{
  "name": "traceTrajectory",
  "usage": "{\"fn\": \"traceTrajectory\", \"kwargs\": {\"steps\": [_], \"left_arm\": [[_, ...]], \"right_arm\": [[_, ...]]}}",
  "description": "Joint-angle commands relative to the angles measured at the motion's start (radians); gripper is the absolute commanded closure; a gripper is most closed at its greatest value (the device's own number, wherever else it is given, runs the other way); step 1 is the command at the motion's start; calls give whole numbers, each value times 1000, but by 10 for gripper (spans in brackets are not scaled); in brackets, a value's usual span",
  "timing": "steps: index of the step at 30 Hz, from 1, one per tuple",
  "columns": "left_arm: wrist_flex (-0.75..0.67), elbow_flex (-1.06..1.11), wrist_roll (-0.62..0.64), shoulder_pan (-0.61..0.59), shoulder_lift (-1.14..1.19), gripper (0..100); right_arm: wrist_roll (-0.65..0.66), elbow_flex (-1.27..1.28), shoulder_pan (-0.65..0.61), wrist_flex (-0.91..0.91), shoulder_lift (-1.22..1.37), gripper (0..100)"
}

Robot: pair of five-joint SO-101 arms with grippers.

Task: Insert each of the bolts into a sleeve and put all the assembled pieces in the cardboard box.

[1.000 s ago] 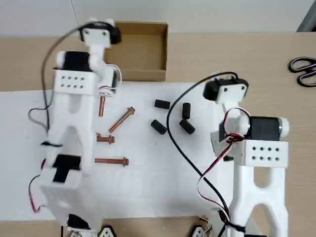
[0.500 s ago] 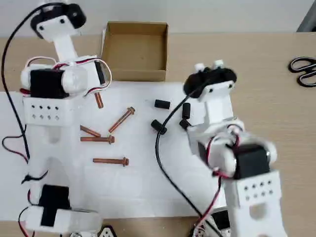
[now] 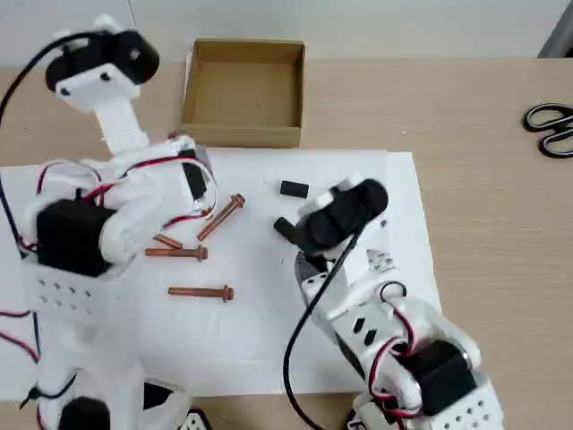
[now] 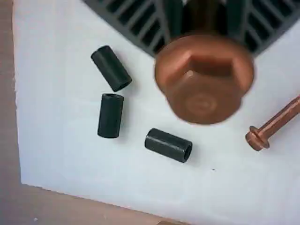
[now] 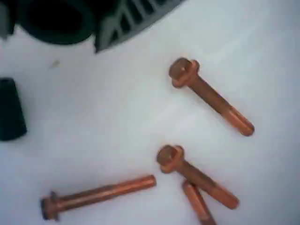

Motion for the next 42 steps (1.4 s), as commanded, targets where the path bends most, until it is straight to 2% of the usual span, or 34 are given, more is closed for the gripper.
{"fn": "traceTrajectory", "kwargs": {"steps": [1, 4, 7, 13, 17, 20, 27, 31, 42], "left_arm": [[-60, 97, 5, 18, -98, 994], [-92, 186, 5, 66, -187, 994], [-184, 292, 5, 112, -284, 994], [-428, 562, 5, 123, -489, 994], [-522, 717, 5, 124, -618, 994], [-535, 788, 5, 127, -683, 994], [-537, 834, 26, 241, -727, 994], [-572, 835, 57, 250, -726, 994], [-582, 839, 57, 252, -724, 994]], "right_arm": [[51, 58, -45, -71, -59, 995], [97, 118, -67, -107, -104, 995], [100, 147, -88, -148, -133, 995], [91, 186, -130, -160, -134, 995], [95, 199, -128, -216, -134, 995], [95, 199, -128, -271, -125, 995], [86, 199, -130, -289, -85, 995], [28, 199, -153, -318, -71, 995], [6, 198, -166, -409, -15, 995]]}}
